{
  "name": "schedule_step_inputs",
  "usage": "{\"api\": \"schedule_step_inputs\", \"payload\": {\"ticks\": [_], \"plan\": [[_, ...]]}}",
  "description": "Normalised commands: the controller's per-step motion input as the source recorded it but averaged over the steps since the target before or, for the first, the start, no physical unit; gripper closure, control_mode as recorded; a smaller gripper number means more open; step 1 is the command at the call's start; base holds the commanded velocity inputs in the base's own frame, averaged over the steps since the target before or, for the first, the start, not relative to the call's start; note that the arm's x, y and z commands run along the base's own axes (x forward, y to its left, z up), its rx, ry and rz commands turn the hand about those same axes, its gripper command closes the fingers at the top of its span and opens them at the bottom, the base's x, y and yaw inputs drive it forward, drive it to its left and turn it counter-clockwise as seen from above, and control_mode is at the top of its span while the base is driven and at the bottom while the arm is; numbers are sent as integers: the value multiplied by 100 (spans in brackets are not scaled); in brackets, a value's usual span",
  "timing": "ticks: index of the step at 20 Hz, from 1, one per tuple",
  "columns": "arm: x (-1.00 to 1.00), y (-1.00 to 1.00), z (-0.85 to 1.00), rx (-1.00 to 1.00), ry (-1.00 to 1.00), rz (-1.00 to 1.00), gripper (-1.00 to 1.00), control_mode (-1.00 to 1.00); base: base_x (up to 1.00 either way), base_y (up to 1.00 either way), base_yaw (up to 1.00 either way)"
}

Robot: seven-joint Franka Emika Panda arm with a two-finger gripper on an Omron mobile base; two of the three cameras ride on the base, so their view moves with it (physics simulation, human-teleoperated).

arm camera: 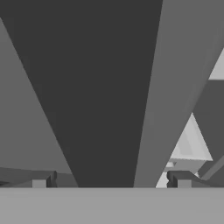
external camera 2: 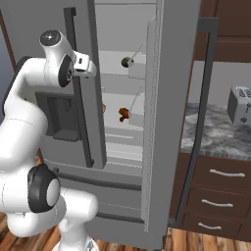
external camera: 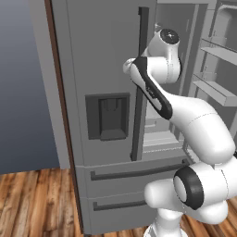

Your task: Gather the broccoli and squash from the fridge and place them on a tray on the dining counter. Then gather the chicken drumsticks from the fridge and place them on the other tray.

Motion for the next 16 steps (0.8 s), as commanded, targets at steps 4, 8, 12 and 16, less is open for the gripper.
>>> {"api": "schedule_step_inputs", "payload": {"ticks": [4, 8, 12, 16], "plan": [[48, 15, -4, 0, 0, 0, 100, -100, 0, 0, 0], [45, 15, -4, 0, 0, 0, 100, -100, 0, 0, 0], [34, 14, -7, 0, -4, 1, 100, -100, 0, 0, 0], [7, 26, -4, 0, -10, 8, 100, -100, 0, 0, 0]]}}
